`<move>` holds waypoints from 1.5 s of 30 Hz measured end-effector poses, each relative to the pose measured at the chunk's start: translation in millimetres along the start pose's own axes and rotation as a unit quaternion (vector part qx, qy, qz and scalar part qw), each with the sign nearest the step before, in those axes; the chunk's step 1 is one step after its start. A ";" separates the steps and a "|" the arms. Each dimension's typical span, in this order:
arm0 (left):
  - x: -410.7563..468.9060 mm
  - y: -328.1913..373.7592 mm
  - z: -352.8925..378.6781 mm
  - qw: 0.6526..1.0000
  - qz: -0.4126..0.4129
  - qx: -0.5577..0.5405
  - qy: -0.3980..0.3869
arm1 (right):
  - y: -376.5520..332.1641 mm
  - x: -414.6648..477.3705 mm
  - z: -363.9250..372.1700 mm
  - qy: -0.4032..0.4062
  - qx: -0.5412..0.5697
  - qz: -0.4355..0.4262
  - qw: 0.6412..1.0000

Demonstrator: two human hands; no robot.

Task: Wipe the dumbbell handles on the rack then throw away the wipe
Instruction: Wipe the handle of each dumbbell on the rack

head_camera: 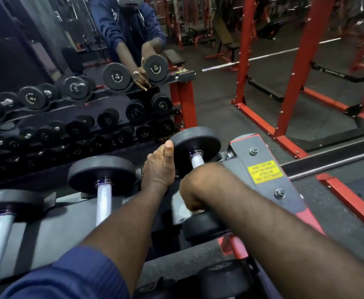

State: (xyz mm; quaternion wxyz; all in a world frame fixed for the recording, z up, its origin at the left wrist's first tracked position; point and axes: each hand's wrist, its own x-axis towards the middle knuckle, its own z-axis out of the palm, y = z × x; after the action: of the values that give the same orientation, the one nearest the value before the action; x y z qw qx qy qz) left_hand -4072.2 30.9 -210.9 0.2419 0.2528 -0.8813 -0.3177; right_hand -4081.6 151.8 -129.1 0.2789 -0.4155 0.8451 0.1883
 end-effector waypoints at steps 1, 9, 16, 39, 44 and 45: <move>-0.3 -0.3 -1.0 1.000 0.000 0.006 0.001 | -0.3 0.3 -2.8 0.014 0.000 -0.003 1.000; 2.1 -7.5 -0.2 1.000 0.006 0.011 0.002 | 11.3 -5.5 7.7 0.113 0.039 -0.121 0.985; 8.5 -11.2 3.4 0.999 0.004 0.033 -0.010 | 53.1 2.2 8.1 0.359 0.103 -0.087 0.924; 2.6 -7.0 -0.4 1.000 0.001 0.023 -0.004 | 35.0 5.3 3.9 0.308 0.099 -0.044 0.945; 3.3 -8.4 0.9 1.000 0.007 0.016 -0.001 | 56.3 0.2 22.9 0.245 0.145 -0.115 0.952; 2.8 -8.8 0.7 1.000 0.009 0.019 0.002 | 63.4 -7.4 21.1 0.187 0.145 -0.133 0.962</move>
State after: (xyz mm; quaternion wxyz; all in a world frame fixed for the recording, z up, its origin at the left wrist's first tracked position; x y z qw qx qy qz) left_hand -4072.2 23.6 -216.6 0.2414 0.2500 -0.8890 -0.2983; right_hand -4122.5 204.8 -135.3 0.1959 -0.5074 0.8373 -0.0558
